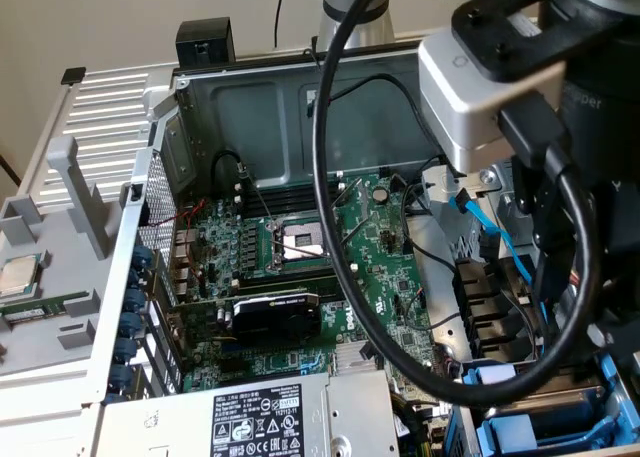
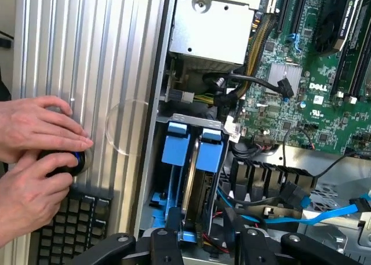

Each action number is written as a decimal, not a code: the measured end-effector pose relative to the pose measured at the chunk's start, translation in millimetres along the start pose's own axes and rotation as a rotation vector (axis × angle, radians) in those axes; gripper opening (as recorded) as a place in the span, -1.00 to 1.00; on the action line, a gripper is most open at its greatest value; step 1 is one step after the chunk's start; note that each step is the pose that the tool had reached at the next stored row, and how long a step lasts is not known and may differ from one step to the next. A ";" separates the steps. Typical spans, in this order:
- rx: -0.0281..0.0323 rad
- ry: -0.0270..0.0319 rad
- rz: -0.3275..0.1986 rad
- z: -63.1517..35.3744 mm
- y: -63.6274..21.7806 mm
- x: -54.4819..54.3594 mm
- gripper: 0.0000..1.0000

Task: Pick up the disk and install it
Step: 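Insert the first disk wire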

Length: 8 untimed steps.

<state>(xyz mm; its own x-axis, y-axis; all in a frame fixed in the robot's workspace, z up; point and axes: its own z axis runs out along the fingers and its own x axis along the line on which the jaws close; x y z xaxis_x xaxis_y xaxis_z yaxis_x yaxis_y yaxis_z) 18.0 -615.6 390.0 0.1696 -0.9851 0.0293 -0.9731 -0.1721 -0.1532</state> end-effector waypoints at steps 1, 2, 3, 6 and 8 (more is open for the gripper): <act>-0.0003 -0.0007 -0.003 0.2 0.2 0.9 -0.14; -0.0008 -0.0013 -0.007 0.3 0.3 1.6 -0.14; -0.0008 -0.0028 -0.009 0.4 0.4 2.3 -0.14; 0.0023 -0.0230 -0.006 1.1 -1.0 7.1 -0.14; 0.0052 -0.0414 -0.004 1.6 -3.0 9.9 -0.14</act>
<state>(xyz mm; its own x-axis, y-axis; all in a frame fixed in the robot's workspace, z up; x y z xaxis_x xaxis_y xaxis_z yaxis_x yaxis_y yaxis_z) 22.8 -624.9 389.2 0.1795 -0.9837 -0.0111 -0.9717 -0.1755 -0.1583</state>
